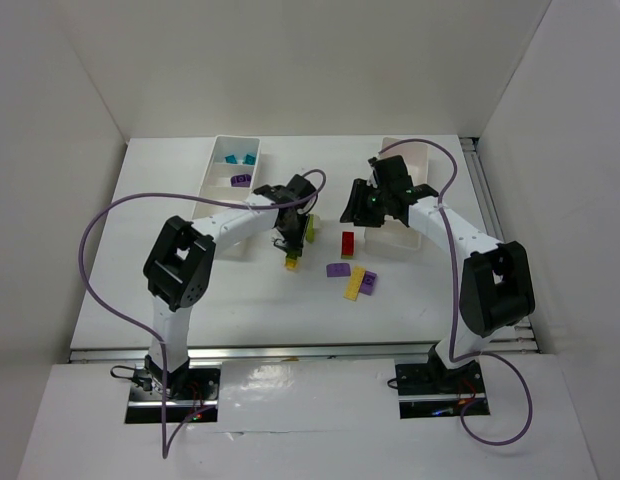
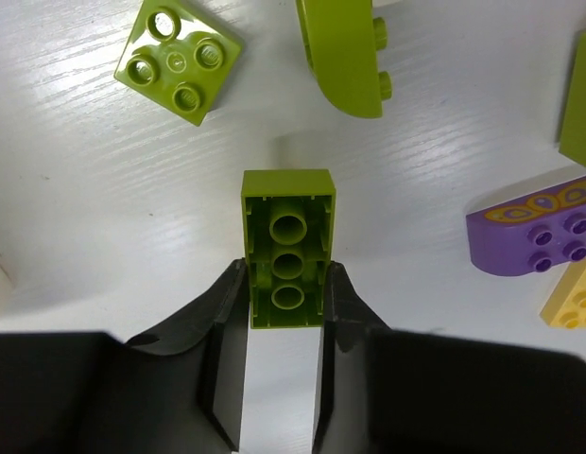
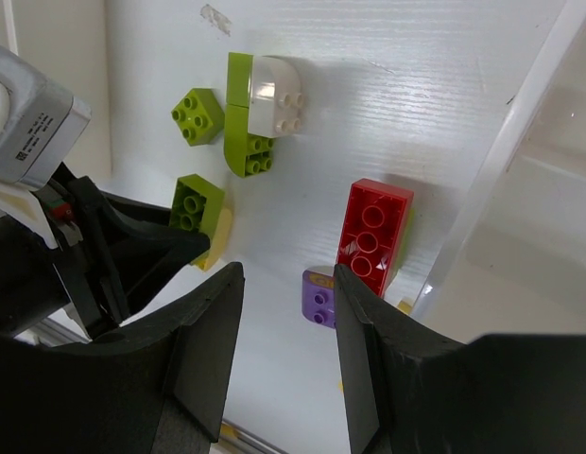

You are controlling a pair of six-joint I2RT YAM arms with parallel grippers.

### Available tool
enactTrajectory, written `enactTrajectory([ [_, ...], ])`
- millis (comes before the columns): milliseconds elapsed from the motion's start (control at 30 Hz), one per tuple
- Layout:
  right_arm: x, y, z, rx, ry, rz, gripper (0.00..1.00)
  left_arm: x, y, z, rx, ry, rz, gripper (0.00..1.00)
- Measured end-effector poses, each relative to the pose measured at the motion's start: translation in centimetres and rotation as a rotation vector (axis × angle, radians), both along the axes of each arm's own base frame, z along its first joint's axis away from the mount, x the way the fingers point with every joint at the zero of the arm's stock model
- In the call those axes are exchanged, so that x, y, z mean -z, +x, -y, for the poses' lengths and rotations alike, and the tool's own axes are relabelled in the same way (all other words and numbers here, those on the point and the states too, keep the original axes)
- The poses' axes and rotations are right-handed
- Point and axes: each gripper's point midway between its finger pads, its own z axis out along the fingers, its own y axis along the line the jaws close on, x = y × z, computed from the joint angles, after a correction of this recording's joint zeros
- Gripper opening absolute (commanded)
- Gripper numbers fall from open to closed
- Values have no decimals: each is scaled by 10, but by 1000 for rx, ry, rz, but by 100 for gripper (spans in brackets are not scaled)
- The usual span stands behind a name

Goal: Sort the legos into containers by color

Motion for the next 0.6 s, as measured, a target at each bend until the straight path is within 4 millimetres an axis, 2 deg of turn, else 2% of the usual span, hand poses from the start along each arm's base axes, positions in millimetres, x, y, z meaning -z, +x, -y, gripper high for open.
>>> enactTrajectory([
  [33,0,0,0,0,0,0,51,0,0,1,3,-3,-1,15],
  [133,0,0,0,-1,-1,0,51,-4,2,1,2,-19,-5,0],
  [300,-9,0,-2,-37,13,9,51,-29,18,-1,32,-143,-12,0],
  [367,-17,1,-8,-75,58,27,54,-49,30,-8,40,-235,-4,0],
  [400,-22,0,-11,-100,85,35,64,-63,37,-14,46,-299,4,0],
  [500,-42,-7,-25,-192,189,91,82,-105,49,-30,68,-479,41,0],
  [600,-69,-20,-41,-315,295,154,86,-141,53,-40,117,-647,70,0],
])
